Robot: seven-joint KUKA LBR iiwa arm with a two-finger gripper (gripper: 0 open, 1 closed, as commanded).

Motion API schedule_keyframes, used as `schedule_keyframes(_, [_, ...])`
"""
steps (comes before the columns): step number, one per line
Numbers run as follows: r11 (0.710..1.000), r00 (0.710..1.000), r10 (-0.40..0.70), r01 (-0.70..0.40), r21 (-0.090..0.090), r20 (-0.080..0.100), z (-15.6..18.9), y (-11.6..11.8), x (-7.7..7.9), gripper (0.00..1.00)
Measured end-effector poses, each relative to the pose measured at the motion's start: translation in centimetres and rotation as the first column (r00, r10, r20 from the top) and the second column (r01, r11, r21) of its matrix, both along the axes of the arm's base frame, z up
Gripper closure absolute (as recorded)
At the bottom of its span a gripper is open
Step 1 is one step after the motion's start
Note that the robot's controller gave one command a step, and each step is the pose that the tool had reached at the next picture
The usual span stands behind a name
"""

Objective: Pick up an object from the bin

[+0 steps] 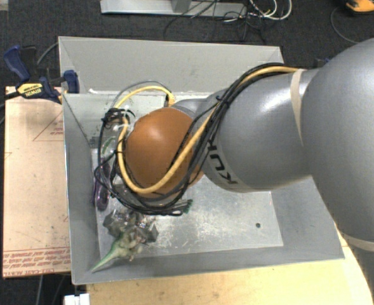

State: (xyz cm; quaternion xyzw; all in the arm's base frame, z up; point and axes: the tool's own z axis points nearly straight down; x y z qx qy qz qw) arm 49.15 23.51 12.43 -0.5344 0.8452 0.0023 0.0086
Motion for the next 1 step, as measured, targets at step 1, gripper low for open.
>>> schedule_keyframes(1, [1.0,1.0,-0.001,0.001,0.001,0.002,0.62,0.04,0.05,1.0])
